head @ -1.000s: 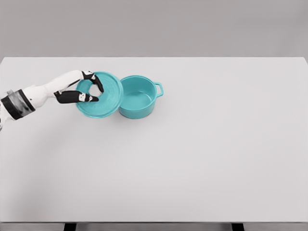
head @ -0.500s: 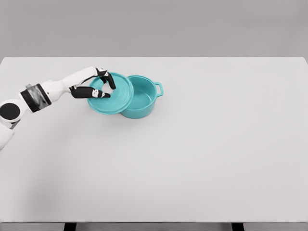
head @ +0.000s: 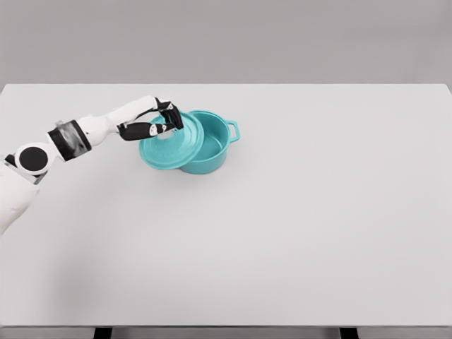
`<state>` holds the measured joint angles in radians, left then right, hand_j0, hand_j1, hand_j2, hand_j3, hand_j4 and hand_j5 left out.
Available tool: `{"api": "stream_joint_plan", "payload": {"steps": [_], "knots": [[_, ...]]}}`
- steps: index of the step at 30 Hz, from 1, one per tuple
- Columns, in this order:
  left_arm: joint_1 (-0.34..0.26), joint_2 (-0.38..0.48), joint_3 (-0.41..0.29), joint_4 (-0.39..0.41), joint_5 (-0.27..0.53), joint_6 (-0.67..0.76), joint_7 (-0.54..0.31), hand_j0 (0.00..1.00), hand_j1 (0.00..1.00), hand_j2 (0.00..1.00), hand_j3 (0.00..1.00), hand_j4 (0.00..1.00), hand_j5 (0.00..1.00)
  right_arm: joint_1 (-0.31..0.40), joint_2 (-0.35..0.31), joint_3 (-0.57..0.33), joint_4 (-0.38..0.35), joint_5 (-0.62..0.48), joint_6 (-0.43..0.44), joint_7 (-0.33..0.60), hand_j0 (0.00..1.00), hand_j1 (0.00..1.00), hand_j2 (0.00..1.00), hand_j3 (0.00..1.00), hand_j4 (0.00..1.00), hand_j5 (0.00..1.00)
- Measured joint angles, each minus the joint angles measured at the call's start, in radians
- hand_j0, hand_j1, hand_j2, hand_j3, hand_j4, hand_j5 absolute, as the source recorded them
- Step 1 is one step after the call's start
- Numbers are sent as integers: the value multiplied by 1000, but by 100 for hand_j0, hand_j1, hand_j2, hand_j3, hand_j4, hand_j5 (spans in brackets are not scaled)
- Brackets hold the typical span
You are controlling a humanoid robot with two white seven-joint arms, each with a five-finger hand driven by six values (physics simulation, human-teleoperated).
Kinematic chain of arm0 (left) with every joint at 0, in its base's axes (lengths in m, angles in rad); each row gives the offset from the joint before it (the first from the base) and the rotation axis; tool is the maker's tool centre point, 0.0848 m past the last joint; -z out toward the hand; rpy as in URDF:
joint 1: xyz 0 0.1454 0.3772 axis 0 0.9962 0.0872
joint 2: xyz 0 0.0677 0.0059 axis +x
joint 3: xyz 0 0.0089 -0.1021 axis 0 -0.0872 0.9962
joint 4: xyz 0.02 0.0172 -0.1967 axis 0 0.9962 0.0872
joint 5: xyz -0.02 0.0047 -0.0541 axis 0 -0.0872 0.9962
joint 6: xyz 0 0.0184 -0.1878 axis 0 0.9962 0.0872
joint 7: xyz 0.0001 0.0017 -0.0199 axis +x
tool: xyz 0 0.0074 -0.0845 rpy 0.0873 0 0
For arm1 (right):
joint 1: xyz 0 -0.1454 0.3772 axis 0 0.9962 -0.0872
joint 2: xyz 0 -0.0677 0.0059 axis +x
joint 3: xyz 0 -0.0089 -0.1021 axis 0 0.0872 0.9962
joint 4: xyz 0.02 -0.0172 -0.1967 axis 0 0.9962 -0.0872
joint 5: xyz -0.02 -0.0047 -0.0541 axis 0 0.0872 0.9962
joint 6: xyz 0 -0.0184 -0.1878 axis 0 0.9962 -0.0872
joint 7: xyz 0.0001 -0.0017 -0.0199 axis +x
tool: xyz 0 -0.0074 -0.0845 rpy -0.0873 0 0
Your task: Cover the pot with left arm
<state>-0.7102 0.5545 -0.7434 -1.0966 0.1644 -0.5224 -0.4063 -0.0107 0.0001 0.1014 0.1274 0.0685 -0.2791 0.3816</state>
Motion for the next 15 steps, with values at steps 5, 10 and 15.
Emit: {"api": "stream_joint_plan", "payload": {"steps": [5,10,15], "knots": [[-2,-13,1,7,-10,0,1,41,41,41,41,41,41,0,0,0,0,0,0,0,100,100,100,100,100,100],[-2,-17,1,9,-16,-7,1,59,59,59,59,59,59,0,0,0,0,0,0,0,100,100,100,100,100,100],[69,23,12,-83,-12,-12,0,100,100,100,100,100,100,0,0,0,0,0,0,0,100,100,100,100,100,100]]}}
